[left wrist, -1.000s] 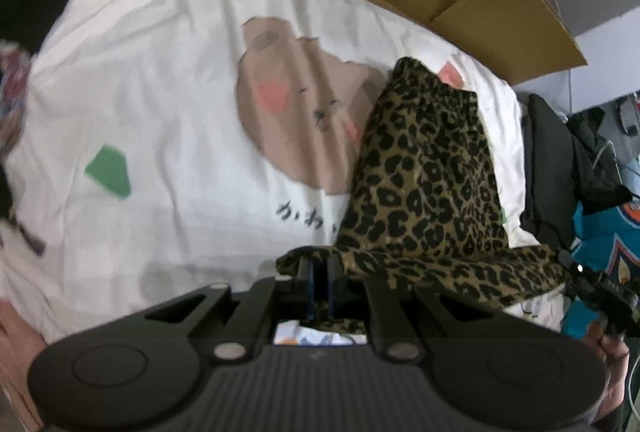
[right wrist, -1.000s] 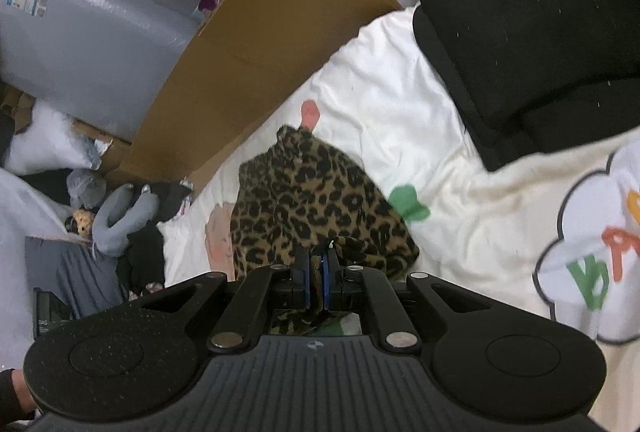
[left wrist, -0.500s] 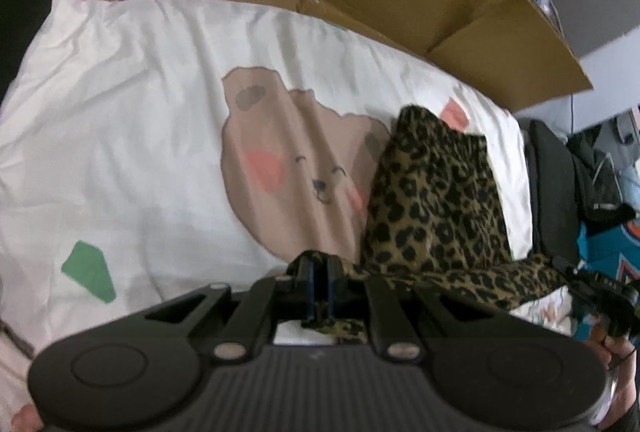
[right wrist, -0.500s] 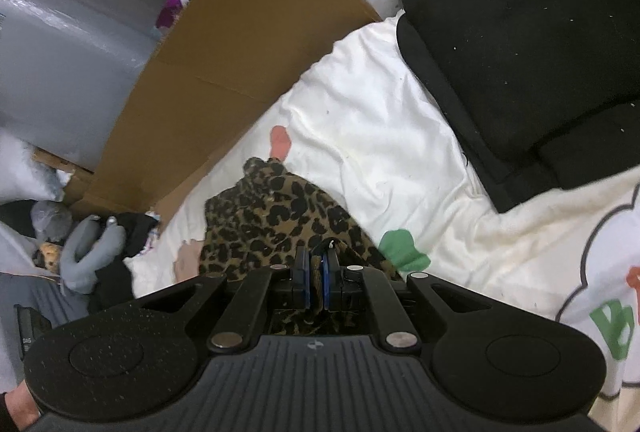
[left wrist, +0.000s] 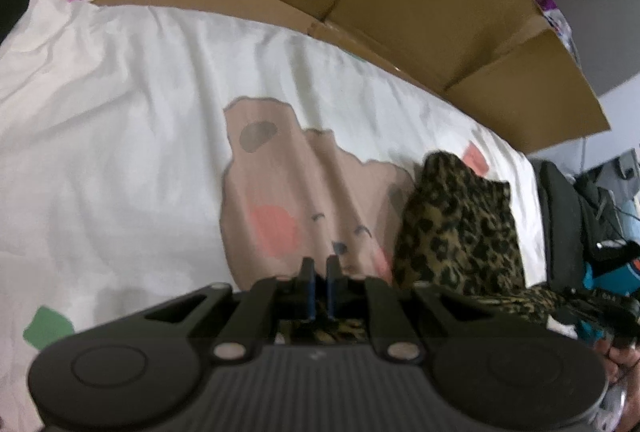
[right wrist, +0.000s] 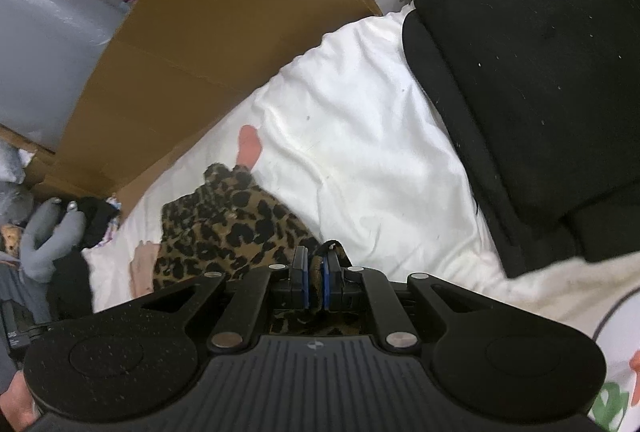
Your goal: Fold clothes
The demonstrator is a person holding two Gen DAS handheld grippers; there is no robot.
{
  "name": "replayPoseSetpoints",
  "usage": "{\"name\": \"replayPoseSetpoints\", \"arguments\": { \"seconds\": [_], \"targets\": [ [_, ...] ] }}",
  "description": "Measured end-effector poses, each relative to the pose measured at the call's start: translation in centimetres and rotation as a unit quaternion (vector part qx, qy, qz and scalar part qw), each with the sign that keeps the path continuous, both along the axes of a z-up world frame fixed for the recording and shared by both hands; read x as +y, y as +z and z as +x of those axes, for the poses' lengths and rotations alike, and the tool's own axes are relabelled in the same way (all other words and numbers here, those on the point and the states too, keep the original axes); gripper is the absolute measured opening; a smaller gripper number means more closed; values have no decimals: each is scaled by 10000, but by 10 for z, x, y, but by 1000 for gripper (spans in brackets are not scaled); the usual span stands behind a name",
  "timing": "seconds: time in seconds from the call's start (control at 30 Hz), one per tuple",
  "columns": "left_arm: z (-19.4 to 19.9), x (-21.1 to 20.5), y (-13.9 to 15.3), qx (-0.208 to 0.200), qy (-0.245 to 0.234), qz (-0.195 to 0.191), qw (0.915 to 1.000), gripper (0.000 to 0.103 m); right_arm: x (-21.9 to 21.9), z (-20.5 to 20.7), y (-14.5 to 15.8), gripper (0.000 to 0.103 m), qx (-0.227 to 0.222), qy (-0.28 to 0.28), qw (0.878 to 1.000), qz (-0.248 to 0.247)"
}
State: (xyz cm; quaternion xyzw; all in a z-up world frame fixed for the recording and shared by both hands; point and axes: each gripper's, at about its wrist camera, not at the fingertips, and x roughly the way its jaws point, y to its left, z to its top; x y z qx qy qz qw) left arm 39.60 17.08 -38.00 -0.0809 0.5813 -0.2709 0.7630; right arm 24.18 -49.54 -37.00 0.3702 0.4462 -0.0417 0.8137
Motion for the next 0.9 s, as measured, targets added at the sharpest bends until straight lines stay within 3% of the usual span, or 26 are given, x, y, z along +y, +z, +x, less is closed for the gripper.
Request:
{"name": "replayPoseSetpoints", "arguments": {
  "seconds": [0.13,0.2,0.23,0.3,0.4,0.57,0.6,0.67,0.9],
  "targets": [
    [8,1,-3,-21,157,-118,9998,5,2,10,-2,9,83,-71,9999,-100],
    [8,0,-1,-66,162,-175,9997,12,6,13,-1,12,138,-45,9998,-156],
    [7,-1,1,-128,109,-162,9997,15,9,14,0,15,179,-6,9996,-210],
    [5,-3,8,-229,-36,-217,9995,16,13,16,3,30,226,73,9991,-337],
    [3,-5,17,-371,-176,-284,9988,22,18,17,10,33,255,84,9983,-518],
    [0,-3,22,-466,-274,-322,9980,31,20,15,38,35,54,-2,9966,-825],
    [0,-4,21,-484,-307,-312,9979,31,21,13,43,44,-30,13,9961,-884],
    [-4,-5,19,-533,-385,-247,9975,35,23,7,52,50,-241,79,9945,-1013],
    [-8,-6,0,-456,-500,-120,9976,36,39,0,35,50,-186,426,9898,-1348]
  ]
}}
